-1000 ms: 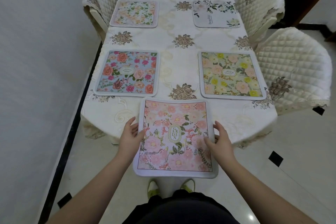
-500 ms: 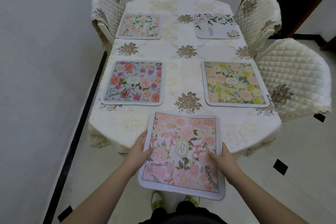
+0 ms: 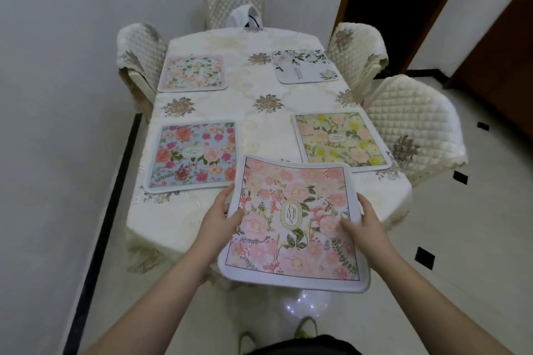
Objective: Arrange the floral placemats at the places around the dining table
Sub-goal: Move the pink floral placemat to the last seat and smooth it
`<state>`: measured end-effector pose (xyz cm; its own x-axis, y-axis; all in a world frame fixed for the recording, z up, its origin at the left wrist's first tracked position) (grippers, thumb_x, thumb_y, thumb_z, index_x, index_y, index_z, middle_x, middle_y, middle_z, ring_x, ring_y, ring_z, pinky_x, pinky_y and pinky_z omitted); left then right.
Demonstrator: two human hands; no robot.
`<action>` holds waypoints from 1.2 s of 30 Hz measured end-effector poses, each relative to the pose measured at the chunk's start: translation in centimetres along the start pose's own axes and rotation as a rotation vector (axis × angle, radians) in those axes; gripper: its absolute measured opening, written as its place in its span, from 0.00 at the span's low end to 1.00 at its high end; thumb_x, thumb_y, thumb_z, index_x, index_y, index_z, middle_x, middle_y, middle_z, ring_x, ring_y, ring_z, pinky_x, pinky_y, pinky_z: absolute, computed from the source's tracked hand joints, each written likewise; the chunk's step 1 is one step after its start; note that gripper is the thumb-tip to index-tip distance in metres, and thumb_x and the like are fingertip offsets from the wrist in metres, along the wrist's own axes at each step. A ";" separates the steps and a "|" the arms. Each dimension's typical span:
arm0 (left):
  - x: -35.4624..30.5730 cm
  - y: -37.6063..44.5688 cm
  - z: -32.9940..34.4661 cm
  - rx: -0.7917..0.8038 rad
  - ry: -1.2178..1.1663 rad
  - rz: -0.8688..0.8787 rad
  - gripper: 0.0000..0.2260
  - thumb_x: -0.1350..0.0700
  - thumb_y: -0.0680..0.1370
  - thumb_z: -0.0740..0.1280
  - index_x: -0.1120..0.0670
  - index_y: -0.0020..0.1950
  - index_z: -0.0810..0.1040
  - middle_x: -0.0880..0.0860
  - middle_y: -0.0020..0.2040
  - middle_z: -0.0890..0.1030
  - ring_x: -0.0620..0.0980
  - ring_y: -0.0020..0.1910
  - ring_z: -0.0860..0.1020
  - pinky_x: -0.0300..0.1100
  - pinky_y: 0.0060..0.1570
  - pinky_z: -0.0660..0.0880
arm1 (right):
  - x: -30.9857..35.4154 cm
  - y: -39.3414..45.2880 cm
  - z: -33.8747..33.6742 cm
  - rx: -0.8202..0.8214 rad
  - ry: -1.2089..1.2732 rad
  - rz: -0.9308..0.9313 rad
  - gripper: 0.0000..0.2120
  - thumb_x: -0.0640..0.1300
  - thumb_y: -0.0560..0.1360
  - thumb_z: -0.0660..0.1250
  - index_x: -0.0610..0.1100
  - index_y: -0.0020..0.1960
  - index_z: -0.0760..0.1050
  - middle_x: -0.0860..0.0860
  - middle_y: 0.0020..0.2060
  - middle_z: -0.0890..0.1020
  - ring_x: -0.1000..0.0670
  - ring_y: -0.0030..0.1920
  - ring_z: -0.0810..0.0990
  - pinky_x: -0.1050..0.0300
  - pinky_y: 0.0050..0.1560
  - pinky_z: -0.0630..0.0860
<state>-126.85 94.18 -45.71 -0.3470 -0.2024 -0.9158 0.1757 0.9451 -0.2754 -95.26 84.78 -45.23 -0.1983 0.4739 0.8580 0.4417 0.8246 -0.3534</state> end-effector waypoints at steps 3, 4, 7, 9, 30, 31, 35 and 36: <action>-2.2 0.5 0.2 0.015 -0.018 0.059 0.27 0.58 0.81 0.67 0.39 0.76 0.63 0.48 0.53 0.85 0.37 0.41 0.83 0.28 0.33 0.75 | 1.0 -0.3 -1.6 -0.014 0.121 0.033 0.27 0.35 0.76 0.66 0.59 0.68 0.67 0.50 0.51 0.84 0.45 0.47 0.86 0.39 0.49 0.83; -3.1 0.7 0.3 0.027 -0.027 0.077 0.27 0.58 0.81 0.67 0.39 0.76 0.63 0.48 0.54 0.85 0.38 0.43 0.84 0.29 0.34 0.76 | 1.4 -0.4 -2.2 -0.017 0.148 0.027 0.27 0.34 0.77 0.66 0.58 0.68 0.68 0.50 0.51 0.85 0.46 0.47 0.86 0.39 0.48 0.83; -6.1 1.1 0.9 0.061 -0.033 0.132 0.25 0.56 0.81 0.67 0.39 0.75 0.65 0.41 0.56 0.81 0.36 0.46 0.83 0.33 0.38 0.79 | 2.8 -1.0 -4.6 -0.046 0.209 0.011 0.26 0.34 0.77 0.65 0.60 0.66 0.70 0.49 0.51 0.85 0.46 0.44 0.87 0.45 0.41 0.84; -8.1 1.3 1.5 0.089 -0.036 0.156 0.25 0.54 0.81 0.67 0.38 0.75 0.65 0.44 0.55 0.83 0.43 0.46 0.85 0.45 0.43 0.83 | 3.7 -1.6 -6.3 -0.063 0.243 0.006 0.25 0.34 0.77 0.65 0.64 0.60 0.72 0.49 0.49 0.85 0.44 0.43 0.87 0.49 0.36 0.83; -29.7 -3.4 28.5 0.391 0.051 0.364 0.24 0.56 0.80 0.67 0.34 0.70 0.69 0.46 0.47 0.87 0.55 0.41 0.87 0.60 0.44 0.83 | 1.8 -11.2 -39.0 -0.330 0.356 -0.055 0.30 0.33 0.78 0.64 0.63 0.69 0.63 0.48 0.49 0.82 0.43 0.37 0.87 0.51 0.29 0.81; -30.6 -4.0 30.4 0.409 0.048 0.360 0.23 0.56 0.80 0.67 0.35 0.71 0.69 0.47 0.47 0.87 0.56 0.40 0.87 0.61 0.43 0.83 | 1.4 -11.8 -40.7 -0.337 0.372 -0.056 0.31 0.32 0.79 0.63 0.63 0.69 0.63 0.47 0.48 0.83 0.41 0.37 0.87 0.51 0.29 0.81; -33.8 -6.1 36.2 0.445 0.069 0.400 0.23 0.55 0.80 0.67 0.35 0.71 0.69 0.46 0.44 0.87 0.55 0.39 0.87 0.58 0.38 0.83 | -0.2 -14.3 -46.6 -0.387 0.408 -0.054 0.31 0.33 0.79 0.63 0.65 0.70 0.64 0.48 0.44 0.84 0.39 0.38 0.87 0.51 0.29 0.81; -34.5 -6.7 37.5 0.450 0.070 0.424 0.23 0.56 0.80 0.67 0.36 0.72 0.69 0.44 0.44 0.87 0.53 0.39 0.87 0.56 0.37 0.84 | -0.6 -14.8 -47.8 -0.402 0.413 -0.058 0.30 0.33 0.79 0.63 0.64 0.70 0.64 0.48 0.45 0.85 0.39 0.39 0.87 0.50 0.30 0.81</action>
<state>-81.51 85.23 -23.20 -0.2187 0.1983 -0.9554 0.6774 0.7356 -0.0024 -59.83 57.55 -22.66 0.0906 0.2052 0.9745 0.7538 0.6254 -0.2018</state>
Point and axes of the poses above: each hand's wrist, its own y-axis towards the middle knuckle, its own z-axis out of the palm, x = y × z, the point moved 5 cm from there along y, towards the middle knuckle
